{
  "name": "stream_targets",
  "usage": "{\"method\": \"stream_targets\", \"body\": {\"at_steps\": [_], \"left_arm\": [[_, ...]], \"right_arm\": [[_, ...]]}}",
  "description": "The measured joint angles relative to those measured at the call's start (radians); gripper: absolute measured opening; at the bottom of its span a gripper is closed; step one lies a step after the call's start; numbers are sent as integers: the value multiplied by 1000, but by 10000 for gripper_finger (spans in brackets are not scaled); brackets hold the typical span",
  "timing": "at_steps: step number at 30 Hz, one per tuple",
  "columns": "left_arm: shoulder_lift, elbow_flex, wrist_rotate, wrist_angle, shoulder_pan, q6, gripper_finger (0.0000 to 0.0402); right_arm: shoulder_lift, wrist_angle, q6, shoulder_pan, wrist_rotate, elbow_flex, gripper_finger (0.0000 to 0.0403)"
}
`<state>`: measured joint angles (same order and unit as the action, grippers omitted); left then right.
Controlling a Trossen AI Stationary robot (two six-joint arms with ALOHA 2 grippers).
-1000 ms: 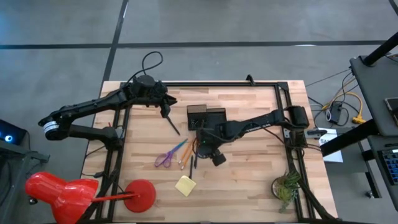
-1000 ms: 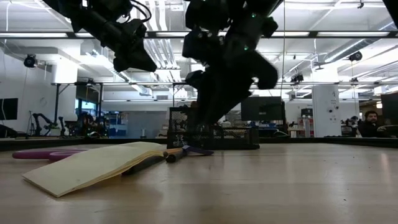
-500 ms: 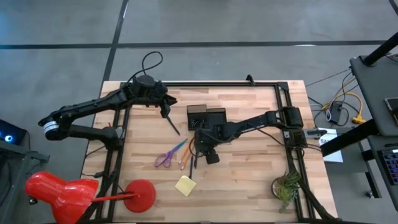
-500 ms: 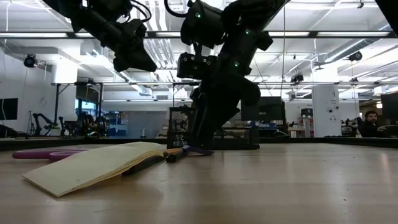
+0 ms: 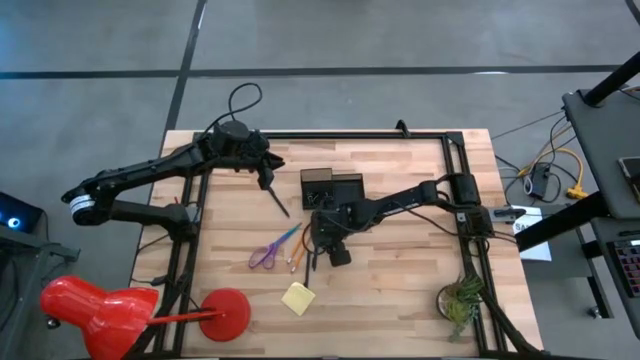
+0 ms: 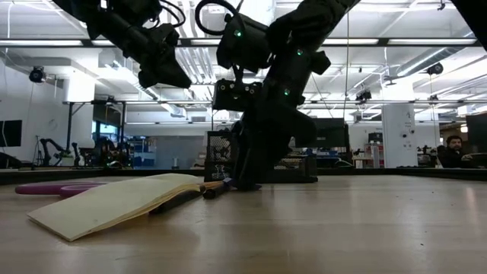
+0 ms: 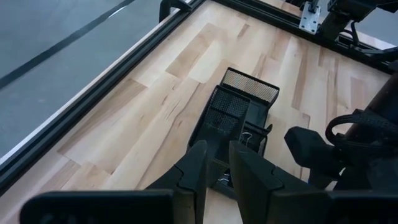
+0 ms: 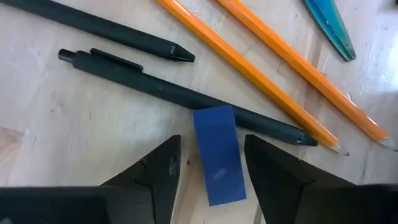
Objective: Pick and place office supplies into organizer
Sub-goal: Put the blue eraser into the black desk organizer
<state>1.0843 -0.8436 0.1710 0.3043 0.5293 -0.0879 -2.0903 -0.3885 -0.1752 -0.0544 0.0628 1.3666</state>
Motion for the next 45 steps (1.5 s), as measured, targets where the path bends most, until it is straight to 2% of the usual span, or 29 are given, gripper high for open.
{"method": "stream_targets", "body": {"at_steps": [8,11,16,20,25,27,31,34,36,45], "left_arm": [[0,0,0,5,1,0,52],[0,0,0,5,0,0,52],[0,0,0,5,0,0,52],[0,0,0,5,0,-1,52],[0,0,0,4,0,-1,52],[0,0,0,4,0,-1,52],[0,0,0,2,0,0,52],[0,0,0,1,0,19,52],[0,0,0,1,0,20,52],[0,0,0,1,0,21,52]], "right_arm": [[6,-10,94,4,-13,0,156],[3,-11,139,6,-14,0,129],[5,-14,182,9,-39,0,60],[46,-27,271,24,-132,2,28],[194,-14,307,69,-355,12,31],[246,-12,300,100,-402,13,32],[296,-53,272,187,-403,13,33],[293,-74,238,234,-316,13,33],[277,-69,193,240,-249,13,33],[155,-61,176,225,-186,66,33]]}}
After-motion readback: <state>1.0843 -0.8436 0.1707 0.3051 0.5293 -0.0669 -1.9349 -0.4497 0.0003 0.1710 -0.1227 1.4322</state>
